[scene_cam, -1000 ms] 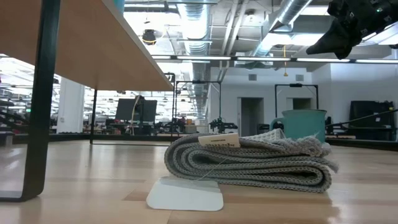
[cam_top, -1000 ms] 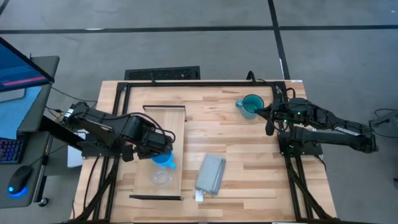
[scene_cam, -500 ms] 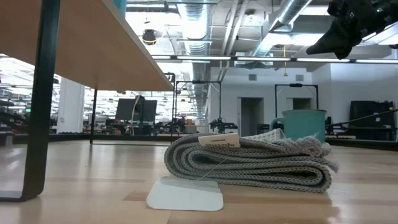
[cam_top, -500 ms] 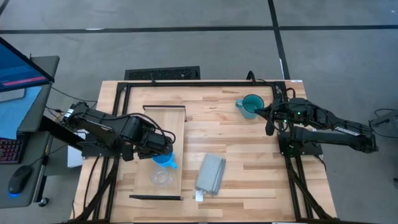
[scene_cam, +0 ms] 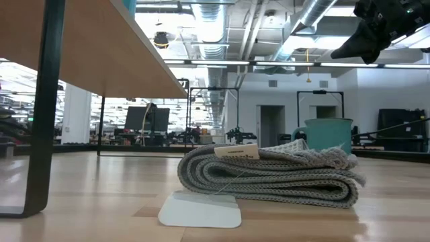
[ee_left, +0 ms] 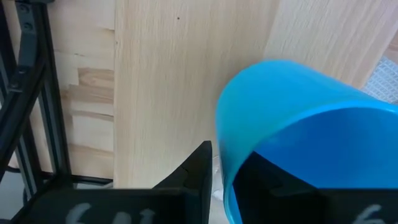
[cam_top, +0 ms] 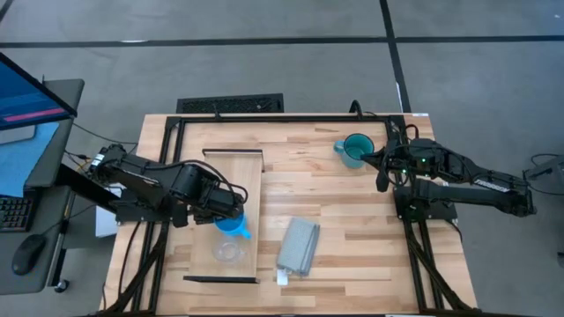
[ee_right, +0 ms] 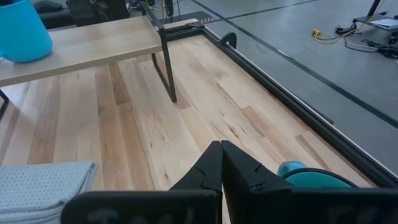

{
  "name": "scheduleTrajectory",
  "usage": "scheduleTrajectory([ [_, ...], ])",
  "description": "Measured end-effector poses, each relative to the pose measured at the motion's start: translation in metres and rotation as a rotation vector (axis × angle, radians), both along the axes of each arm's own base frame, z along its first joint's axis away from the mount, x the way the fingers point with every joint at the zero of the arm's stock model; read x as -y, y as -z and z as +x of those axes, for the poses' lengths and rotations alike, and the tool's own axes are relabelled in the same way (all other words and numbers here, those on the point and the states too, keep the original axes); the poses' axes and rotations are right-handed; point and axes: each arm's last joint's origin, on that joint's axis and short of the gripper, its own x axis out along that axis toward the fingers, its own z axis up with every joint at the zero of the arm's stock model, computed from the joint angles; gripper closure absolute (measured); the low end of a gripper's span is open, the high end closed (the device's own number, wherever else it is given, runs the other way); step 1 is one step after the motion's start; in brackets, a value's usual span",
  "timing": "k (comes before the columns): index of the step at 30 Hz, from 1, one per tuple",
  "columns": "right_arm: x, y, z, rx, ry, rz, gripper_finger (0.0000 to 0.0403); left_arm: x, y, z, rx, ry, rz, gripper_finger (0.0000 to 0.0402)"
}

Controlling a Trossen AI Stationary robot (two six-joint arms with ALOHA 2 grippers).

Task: Stack small to large cups/mugs on shelf
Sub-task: Put the light blue mug on the shelf

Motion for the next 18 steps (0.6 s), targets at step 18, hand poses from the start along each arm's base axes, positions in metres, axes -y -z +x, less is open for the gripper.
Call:
scheduleTrajectory([
  [18, 0.003, 0.006, 0.012, -0.073, -0.003, 0.021, 0.0378, -0.002, 0.0, 0.0, 0.029, 0.077, 0.068, 0.035],
])
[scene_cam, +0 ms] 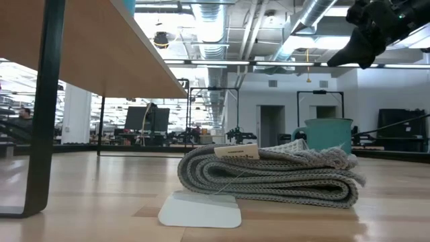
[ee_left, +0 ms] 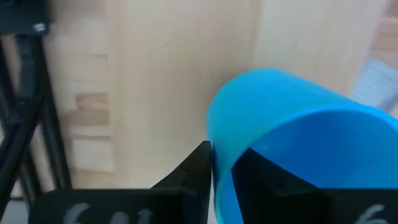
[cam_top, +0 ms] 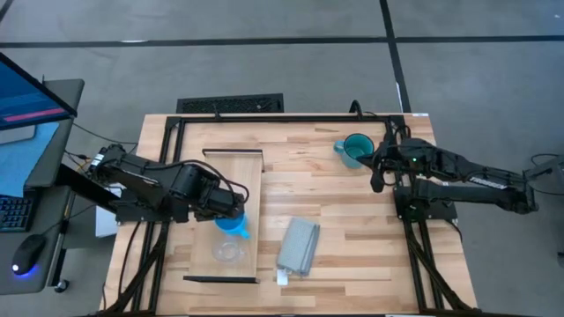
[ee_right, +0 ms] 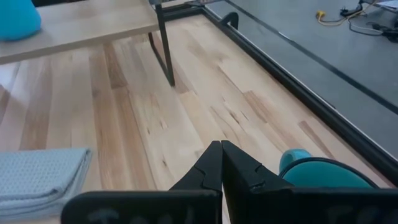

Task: Stack small to large cups/mugs on shelf
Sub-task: Put the light blue mug on the shelf

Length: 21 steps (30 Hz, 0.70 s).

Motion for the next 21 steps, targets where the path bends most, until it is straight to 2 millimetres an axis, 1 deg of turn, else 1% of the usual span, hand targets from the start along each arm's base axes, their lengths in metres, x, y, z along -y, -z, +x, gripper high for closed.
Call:
scheduleTrajectory([
  [6, 0.0, -0.001, -0.001, 0.007, 0.0, -0.002, 0.0378, -0.002, -0.002, -0.001, 0.036, 0.005, 0.053, 0.0309],
  [11, 0.0, -0.001, -0.001, 0.007, -0.003, -0.001, 0.0378, -0.003, -0.002, -0.007, -0.042, -0.049, 0.02, 0.0276],
  [15, -0.001, -0.001, 0.0, 0.006, -0.022, -0.002, 0.0378, -0.003, -0.004, -0.008, -0.031, -0.039, 0.01, 0.0265],
  [21, -0.001, 0.0, 0.0, 0.005, -0.022, -0.002, 0.0378, -0.004, -0.014, -0.008, 0.017, -0.035, 0.026, 0.0264],
])
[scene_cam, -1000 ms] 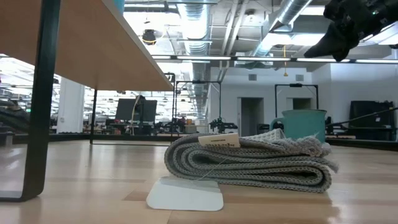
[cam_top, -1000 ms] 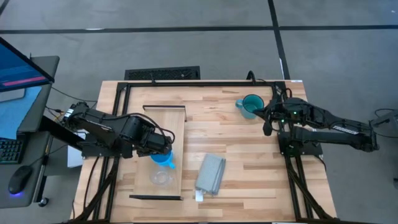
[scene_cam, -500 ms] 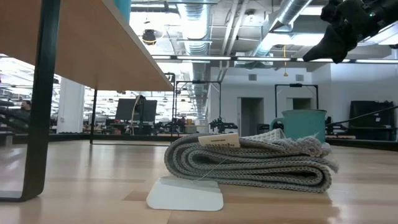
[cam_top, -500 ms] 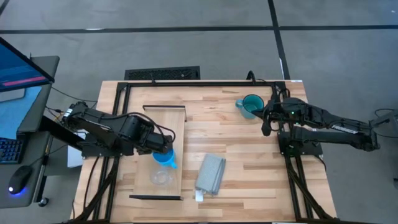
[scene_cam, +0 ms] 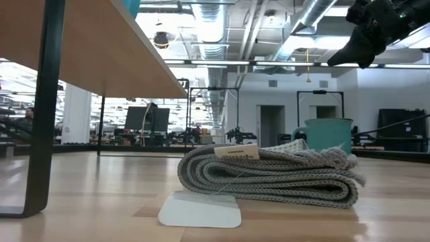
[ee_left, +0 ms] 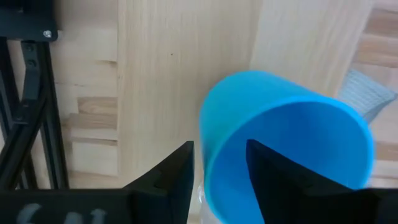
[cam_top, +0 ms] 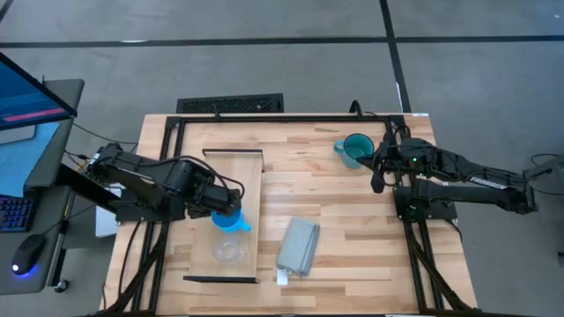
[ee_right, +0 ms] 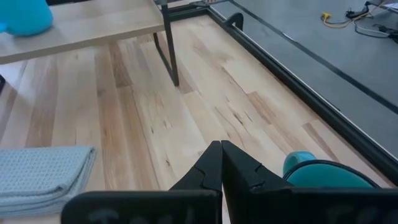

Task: Stack small to large cups/mugs on shelf
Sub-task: Put the light blue mug on the shelf

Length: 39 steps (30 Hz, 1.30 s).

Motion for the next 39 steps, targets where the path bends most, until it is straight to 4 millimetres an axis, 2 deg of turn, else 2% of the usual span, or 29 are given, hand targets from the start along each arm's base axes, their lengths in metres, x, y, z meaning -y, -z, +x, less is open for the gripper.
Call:
scheduleTrajectory([
  [7, 0.0, 0.0, 0.0, 0.0, 0.0, 0.0, 0.0378, -0.0008, -0.0099, 0.0003, 0.048, 0.014, 0.02, 0.0264],
  [15, 0.0, 0.0001, 0.0, 0.0, 0.0, 0.001, 0.0378, -0.0008, -0.0106, 0.0003, 0.051, 0.013, 0.019, 0.0264],
  [39, 0.0, 0.0002, 0.0, 0.0, 0.0, 0.001, 0.0378, 0.0039, -0.0107, -0.001, -0.006, -0.018, -0.145, 0.0264],
])
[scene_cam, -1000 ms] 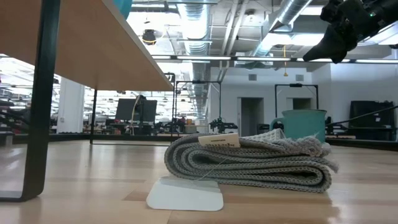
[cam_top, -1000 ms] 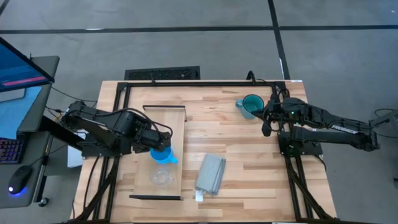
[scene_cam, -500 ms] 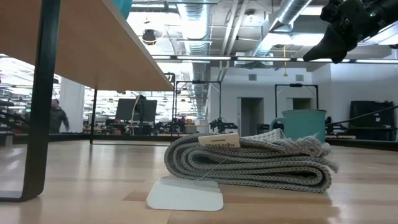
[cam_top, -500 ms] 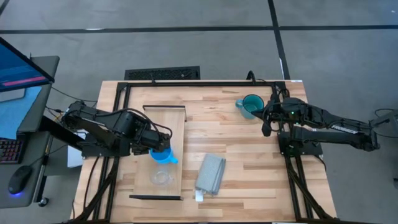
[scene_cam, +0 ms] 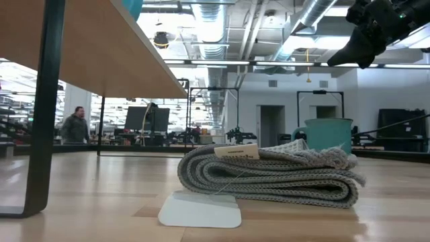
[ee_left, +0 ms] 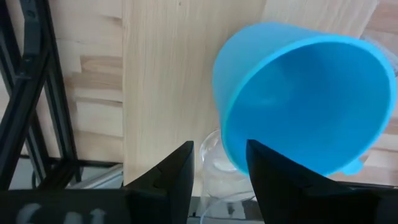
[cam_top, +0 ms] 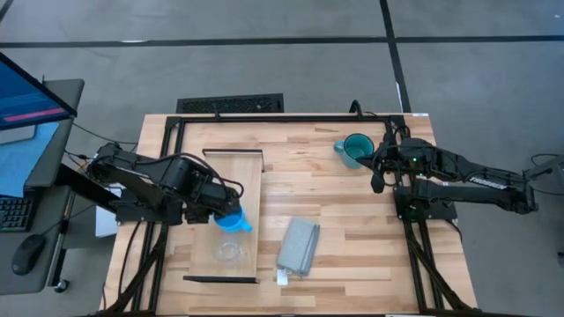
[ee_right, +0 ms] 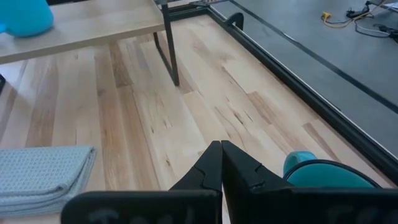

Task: Stack small to large cups/mugs on shelf
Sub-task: Put the light blue mug on the shelf

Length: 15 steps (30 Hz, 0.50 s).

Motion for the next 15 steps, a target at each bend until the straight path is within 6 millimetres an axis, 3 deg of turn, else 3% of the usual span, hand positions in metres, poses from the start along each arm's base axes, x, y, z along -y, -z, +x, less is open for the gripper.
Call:
scheduleTrajectory([
  [15, 0.0, 0.0, 0.0, 0.0, 0.0, 0.0, 0.0378, 0.0023, -0.0004, -0.0007, -0.034, -0.015, -0.085, 0.0264],
])
